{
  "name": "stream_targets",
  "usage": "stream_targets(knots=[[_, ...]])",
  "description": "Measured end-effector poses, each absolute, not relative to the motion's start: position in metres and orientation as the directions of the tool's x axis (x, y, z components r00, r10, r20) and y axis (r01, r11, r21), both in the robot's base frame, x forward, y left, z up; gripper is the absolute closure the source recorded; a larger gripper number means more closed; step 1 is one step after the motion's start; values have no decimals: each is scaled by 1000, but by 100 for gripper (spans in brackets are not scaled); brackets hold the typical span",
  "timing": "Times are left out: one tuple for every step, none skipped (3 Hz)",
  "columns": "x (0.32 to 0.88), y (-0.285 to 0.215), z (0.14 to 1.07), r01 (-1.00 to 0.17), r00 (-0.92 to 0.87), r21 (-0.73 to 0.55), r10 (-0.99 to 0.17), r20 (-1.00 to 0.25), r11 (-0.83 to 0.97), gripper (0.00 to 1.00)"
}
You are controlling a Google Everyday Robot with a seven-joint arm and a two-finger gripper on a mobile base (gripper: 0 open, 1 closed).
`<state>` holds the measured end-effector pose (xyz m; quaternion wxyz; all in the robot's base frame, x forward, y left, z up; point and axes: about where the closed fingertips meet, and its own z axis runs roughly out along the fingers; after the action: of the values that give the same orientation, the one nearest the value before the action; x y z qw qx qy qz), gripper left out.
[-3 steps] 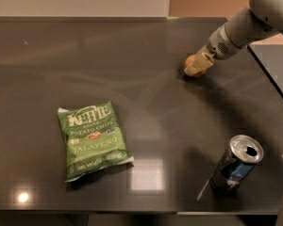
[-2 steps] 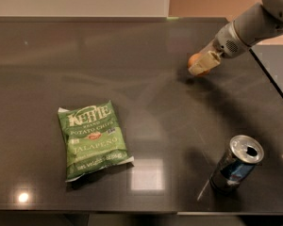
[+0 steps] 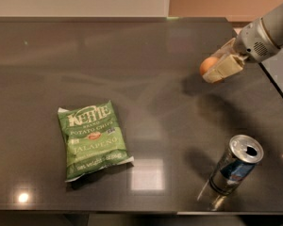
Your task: Move orange near redbull can
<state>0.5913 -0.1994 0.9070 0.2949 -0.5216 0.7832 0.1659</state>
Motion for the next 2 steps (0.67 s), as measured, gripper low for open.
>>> stream_targets(knots=[[568,-205,914,-925,-265,-41,-722,-639,377,100],[527,-211,911,-955,-212,-27,-744,-634,295,100]])
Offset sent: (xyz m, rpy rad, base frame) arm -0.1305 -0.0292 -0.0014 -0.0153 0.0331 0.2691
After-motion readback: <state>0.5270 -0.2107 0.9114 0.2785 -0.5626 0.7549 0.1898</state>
